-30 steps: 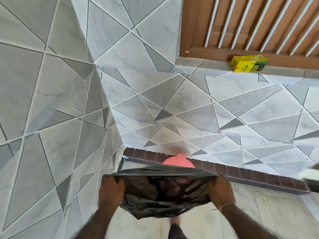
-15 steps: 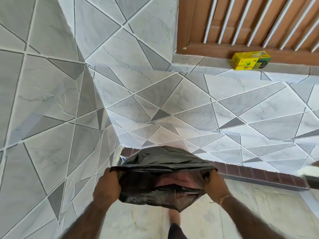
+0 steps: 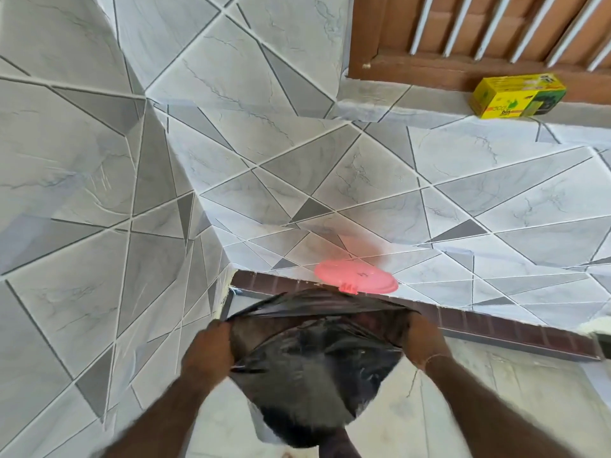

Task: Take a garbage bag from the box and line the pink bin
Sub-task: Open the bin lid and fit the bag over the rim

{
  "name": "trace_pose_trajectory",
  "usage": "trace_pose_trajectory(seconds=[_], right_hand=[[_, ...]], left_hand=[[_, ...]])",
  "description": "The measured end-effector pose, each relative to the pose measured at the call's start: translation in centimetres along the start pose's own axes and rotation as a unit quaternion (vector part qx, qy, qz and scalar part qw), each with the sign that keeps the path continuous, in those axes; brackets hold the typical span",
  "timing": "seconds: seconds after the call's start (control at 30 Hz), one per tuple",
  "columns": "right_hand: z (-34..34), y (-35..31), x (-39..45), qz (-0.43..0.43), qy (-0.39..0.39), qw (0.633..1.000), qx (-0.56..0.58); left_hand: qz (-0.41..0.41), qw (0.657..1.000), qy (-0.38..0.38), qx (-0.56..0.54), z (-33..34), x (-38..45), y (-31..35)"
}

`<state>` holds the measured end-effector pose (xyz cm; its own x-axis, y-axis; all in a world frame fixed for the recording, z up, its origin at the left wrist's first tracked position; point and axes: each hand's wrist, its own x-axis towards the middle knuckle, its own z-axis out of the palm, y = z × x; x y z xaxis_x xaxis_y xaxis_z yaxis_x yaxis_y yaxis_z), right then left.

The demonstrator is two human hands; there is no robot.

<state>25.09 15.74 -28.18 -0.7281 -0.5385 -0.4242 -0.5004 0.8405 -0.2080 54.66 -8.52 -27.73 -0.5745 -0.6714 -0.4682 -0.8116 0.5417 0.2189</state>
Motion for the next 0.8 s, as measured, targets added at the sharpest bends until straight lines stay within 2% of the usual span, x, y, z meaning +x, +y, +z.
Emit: trace_pose_trajectory(seconds=[0.07, 0.13, 0.23, 0.33, 0.37, 0.43, 0.57, 0.8], right_hand=[[-0.4, -0.7, 1.2, -0.029, -0.011, 1.0, -0.004], [-0.7, -1.3, 1.6, -0.055, -0.018, 0.998, -0.024], [0.1, -0.8, 1.8, -0.06, -0.007, 0.997, -0.054], [1.4, 0.8, 1.9, -0.006, 0.041, 0.998, -0.04], [1.9, 1.5, 2.1, 0.02, 0.053, 0.998, -0.033], [3.1, 2.8, 2.8, 0.039, 0.053, 0.997, -0.033], [4.7, 3.6, 3.9, 0.07, 0.045, 0.997, -0.002], [5.3, 2.1, 5.8, 0.063, 0.082, 0.991, 0.088]], left_hand=[[0.025, 1.0, -0.004, -0.011, 0.0, 1.1, 1.4], [0.027, 0.997, 0.023, -0.062, 0.1, 1.5, 3.2], [0.061, 0.996, 0.033, -0.051, 1.8, 1.8, 5.5], [-0.001, 0.992, 0.046, -0.117, 3.9, 3.2, 6.0], [-0.008, 0.994, 0.04, -0.101, 4.3, 3.6, 6.5], [-0.008, 0.997, 0.034, -0.069, 5.7, 4.7, 7.5], [-0.006, 0.993, 0.047, -0.108, 7.6, 7.1, 9.8], [0.014, 0.983, 0.068, -0.172, 9.4, 10.2, 12.9]])
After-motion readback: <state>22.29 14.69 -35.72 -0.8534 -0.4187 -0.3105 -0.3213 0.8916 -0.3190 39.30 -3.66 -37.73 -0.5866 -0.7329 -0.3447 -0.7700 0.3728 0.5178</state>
